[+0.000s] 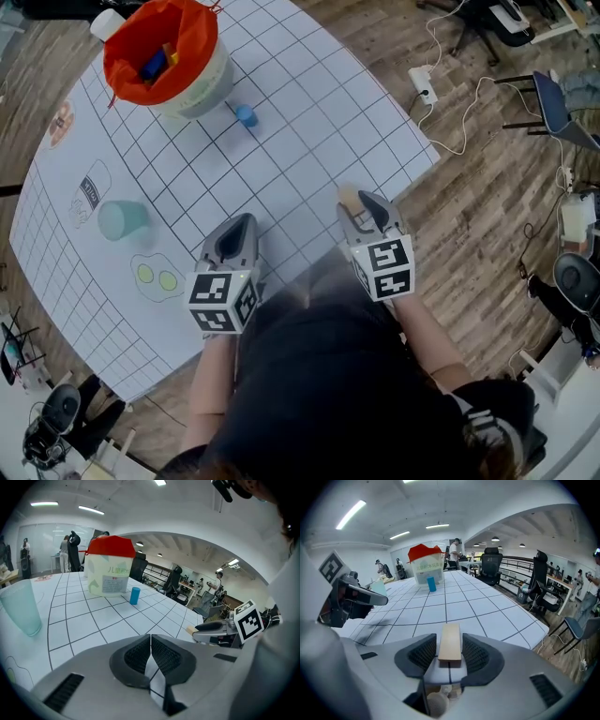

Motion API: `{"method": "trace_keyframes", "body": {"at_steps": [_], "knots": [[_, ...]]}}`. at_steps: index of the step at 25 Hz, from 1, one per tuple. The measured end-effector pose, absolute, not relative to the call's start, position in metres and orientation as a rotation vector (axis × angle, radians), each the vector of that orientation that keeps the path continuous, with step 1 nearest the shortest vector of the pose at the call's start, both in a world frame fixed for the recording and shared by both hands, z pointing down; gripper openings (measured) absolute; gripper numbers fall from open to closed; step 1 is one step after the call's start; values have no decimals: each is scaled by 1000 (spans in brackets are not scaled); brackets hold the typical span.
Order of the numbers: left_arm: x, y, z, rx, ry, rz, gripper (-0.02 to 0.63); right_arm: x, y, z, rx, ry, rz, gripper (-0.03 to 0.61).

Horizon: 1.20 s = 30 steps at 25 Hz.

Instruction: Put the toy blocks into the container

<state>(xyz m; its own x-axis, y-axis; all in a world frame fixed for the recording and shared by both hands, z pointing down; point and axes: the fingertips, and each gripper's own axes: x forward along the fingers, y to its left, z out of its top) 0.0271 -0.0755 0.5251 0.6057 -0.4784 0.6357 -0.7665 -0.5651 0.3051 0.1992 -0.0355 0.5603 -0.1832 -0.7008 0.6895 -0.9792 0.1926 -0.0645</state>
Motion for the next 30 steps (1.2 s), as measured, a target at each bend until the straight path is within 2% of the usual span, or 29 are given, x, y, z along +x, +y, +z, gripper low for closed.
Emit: {"method": "trace_keyframes", "body": {"at_steps": [16, 30], "knots": [[1, -83, 519, 2214, -1107, 625, 26, 187, -47, 551, 1450, -2002, 679, 161], [-23, -119, 470, 2138, -1399, 502, 26, 163, -131, 463, 1216, -2301, 586, 161]]}}
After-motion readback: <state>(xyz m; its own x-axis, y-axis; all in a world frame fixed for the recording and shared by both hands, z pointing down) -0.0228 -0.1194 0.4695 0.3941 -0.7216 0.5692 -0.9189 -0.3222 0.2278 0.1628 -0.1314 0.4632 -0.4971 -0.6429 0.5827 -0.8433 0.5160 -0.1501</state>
